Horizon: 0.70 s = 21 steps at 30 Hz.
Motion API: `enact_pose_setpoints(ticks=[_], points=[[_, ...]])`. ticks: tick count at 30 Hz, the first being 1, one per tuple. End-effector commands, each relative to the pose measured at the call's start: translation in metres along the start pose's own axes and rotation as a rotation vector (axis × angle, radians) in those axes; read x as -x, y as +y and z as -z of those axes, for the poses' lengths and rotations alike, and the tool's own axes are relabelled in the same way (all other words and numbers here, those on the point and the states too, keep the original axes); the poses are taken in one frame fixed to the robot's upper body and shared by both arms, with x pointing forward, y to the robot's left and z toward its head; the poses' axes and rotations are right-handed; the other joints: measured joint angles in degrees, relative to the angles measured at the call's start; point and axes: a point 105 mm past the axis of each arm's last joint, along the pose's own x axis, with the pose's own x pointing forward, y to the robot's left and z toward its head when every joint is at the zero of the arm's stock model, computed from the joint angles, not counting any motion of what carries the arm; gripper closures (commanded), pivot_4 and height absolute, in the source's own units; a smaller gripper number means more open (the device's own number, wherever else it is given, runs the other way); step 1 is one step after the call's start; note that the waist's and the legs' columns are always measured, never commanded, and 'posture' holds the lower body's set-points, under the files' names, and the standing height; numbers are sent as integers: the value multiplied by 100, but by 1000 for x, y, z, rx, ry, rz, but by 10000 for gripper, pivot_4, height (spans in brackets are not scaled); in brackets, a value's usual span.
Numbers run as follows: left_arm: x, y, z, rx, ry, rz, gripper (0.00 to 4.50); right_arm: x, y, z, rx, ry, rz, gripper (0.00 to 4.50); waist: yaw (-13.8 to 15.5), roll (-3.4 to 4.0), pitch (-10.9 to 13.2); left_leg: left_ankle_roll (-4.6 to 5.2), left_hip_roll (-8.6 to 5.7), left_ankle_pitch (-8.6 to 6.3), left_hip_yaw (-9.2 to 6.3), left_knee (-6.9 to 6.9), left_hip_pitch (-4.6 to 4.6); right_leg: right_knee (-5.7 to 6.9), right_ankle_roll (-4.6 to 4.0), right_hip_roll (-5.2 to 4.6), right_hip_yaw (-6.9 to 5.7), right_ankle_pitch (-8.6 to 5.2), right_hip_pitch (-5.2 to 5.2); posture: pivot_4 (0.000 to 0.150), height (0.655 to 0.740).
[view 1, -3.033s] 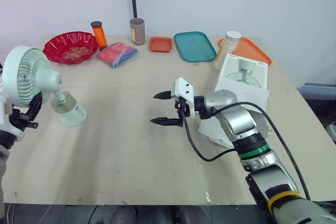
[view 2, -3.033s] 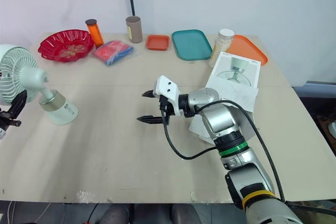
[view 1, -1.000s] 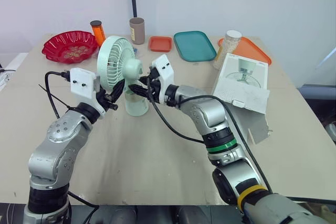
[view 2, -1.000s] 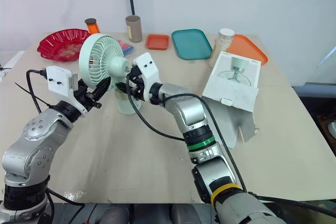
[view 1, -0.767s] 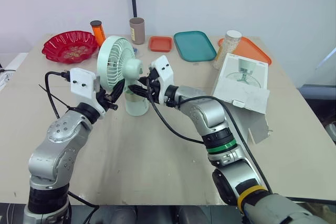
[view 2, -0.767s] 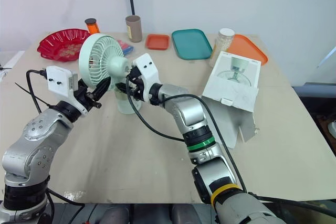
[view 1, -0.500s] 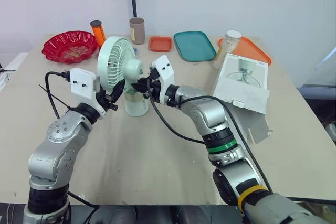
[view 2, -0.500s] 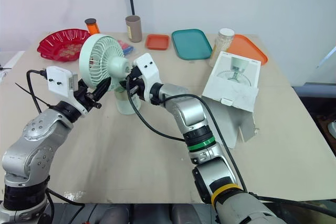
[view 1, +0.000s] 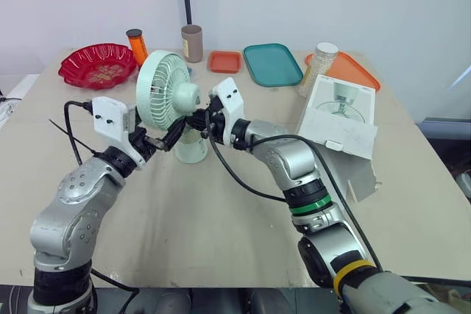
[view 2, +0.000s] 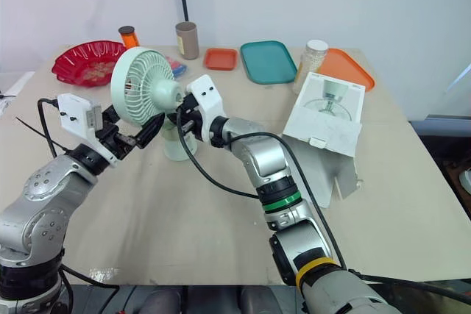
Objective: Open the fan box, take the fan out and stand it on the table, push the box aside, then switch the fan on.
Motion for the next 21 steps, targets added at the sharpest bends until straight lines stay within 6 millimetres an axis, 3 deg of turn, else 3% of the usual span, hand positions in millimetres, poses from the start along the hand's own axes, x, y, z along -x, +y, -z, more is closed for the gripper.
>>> enact_pose_setpoints(ticks=[1, 5, 11, 14, 18, 21], points=[[22, 21, -32, -62, -77, -48, 307, 3, -1, -11, -21, -54, 6, 41323, -8, 0, 0, 0, 0, 0, 0, 0, 0, 0, 0, 0, 0, 0, 0, 1500, 7400], [51, 53, -54, -85, -82, -91, 307, 9, -3, -19, -43, -94, -13, 41323, -22, 0, 0, 0, 3, 0, 1, -1, 0, -1, 0, 2, 1, 0, 0, 1500, 7400], [82, 78, -72, -81, -42, -86, 307, 27, 2, -32, -26, -157, -120, 41323, -8, 4, 4, 0, 4, 0, -1, -4, -1, -4, 1, 1, -3, -1, 0, 1500, 7400], [87, 81, -66, -81, 5, -72, 307, 36, 3, -37, -18, -174, -169, 41323, -7, 6, 5, 1, 3, 0, -1, -7, -1, -7, 2, 1, -2, -2, -1, 1500, 7400], [98, 69, -31, -39, 162, 50, 307, 72, 16, -45, 124, -227, -353, 41323, -9, 9, 7, 0, 4, 0, 2, -13, -1, -9, 1, 2, 0, -2, -3, 1500, 7400], [100, 60, -14, -16, 217, 112, 307, 88, 25, -35, 199, -204, -444, 41323, -2, 13, 9, 0, 7, 0, 4, -22, 0, -17, 1, 1, 0, -2, -4, 1500, 7400]])
